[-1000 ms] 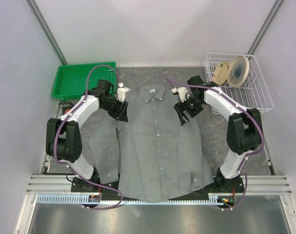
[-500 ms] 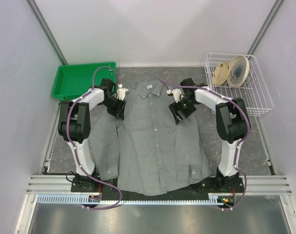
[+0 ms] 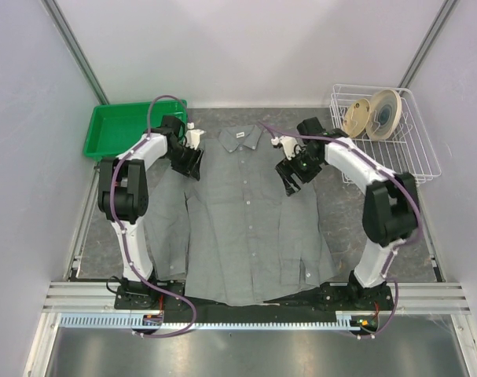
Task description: Pin the brooch onto the clothing
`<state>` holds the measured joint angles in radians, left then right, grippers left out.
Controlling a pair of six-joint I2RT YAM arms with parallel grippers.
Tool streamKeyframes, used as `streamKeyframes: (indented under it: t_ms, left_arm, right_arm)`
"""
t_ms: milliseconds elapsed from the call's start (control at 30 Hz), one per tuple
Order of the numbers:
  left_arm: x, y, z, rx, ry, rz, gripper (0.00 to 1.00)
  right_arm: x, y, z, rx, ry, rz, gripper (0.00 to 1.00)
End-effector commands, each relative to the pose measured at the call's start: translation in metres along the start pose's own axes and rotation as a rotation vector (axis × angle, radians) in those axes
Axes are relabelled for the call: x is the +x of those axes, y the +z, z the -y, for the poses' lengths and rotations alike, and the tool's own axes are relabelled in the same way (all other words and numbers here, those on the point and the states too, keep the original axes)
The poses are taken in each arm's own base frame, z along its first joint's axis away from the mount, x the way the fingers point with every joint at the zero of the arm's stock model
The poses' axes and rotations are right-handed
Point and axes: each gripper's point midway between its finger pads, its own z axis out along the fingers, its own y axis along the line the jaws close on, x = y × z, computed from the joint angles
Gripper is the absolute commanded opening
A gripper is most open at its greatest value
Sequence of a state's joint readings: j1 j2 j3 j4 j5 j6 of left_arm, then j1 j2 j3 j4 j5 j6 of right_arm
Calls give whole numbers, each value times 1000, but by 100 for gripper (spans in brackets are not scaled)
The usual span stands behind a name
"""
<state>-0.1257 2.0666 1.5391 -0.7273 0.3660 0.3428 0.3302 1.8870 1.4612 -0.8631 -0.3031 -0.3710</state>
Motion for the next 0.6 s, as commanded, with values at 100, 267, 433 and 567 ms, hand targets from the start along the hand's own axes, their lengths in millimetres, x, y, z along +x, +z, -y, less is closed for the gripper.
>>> streamKeyframes:
  t_ms: [100, 267, 433, 567]
  left_arm:
    - [-22, -47, 43, 93, -3, 123, 68]
    - [-19, -70, 65, 143, -9, 168, 69]
    - [-12, -80, 69, 133, -13, 175, 69]
    - [-9, -83, 72, 134, -21, 182, 69]
  right_arm:
    - [56, -67, -116, -152, -394, -33, 86]
    - [112, -47, -164, -170, -735, -111, 86]
    - [147, -30, -196, -227, -994, -128, 81]
    - [163, -20, -218, -270, -1076, -128, 82]
